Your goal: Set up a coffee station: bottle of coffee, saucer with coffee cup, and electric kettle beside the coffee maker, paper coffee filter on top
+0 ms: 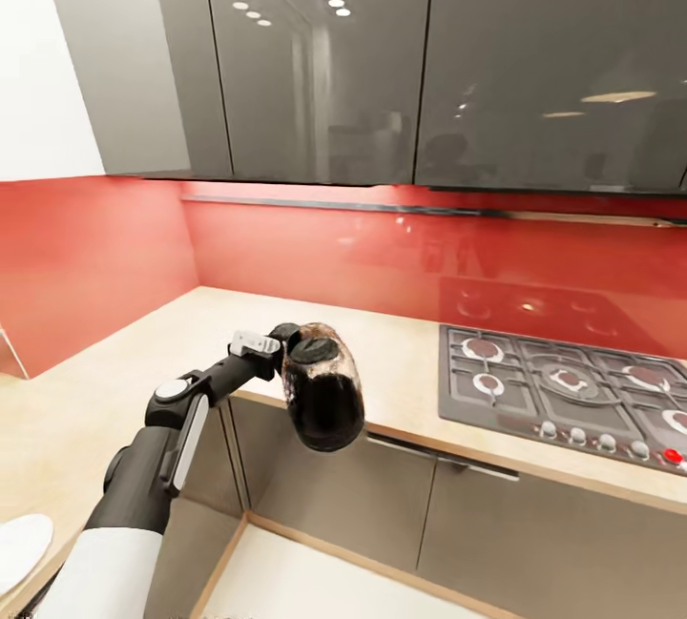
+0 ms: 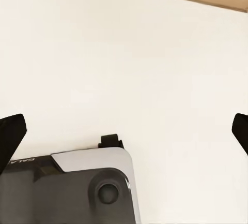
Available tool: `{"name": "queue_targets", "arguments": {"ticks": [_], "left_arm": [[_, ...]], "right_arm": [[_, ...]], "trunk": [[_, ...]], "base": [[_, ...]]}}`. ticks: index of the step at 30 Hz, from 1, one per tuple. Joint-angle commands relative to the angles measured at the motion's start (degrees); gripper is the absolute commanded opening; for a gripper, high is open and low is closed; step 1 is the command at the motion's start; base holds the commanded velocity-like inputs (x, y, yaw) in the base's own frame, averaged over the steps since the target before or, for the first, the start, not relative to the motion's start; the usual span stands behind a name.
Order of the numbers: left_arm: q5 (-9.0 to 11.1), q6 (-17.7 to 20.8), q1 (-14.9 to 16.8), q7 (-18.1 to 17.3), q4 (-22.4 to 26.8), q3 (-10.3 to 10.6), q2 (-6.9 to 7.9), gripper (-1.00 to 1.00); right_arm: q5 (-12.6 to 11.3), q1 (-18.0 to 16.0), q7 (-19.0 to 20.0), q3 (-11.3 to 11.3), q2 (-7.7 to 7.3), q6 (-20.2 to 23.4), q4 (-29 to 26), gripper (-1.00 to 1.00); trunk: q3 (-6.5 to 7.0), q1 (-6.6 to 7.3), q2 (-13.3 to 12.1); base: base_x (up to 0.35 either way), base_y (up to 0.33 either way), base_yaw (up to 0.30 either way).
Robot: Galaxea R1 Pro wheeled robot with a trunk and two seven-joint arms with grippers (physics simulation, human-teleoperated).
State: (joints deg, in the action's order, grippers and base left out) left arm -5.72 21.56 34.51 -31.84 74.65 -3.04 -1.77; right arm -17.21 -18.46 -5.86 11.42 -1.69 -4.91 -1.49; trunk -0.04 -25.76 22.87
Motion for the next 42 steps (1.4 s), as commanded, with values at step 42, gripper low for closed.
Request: {"name": "queue_targets", "arguments": {"ticks": [42], "left_arm": [[-1.93, 2.43, 3.89, 61.89, 0.15, -0.30, -2.16, -1.00]], "right_arm": [[-0.41, 0.01, -0.01, 0.58, 0.29, -0.10, 0.00, 1.00]], "trunk": [[0.03, -0.02, 0.05]], "base": [[0.013, -0.013, 0.259]]}}
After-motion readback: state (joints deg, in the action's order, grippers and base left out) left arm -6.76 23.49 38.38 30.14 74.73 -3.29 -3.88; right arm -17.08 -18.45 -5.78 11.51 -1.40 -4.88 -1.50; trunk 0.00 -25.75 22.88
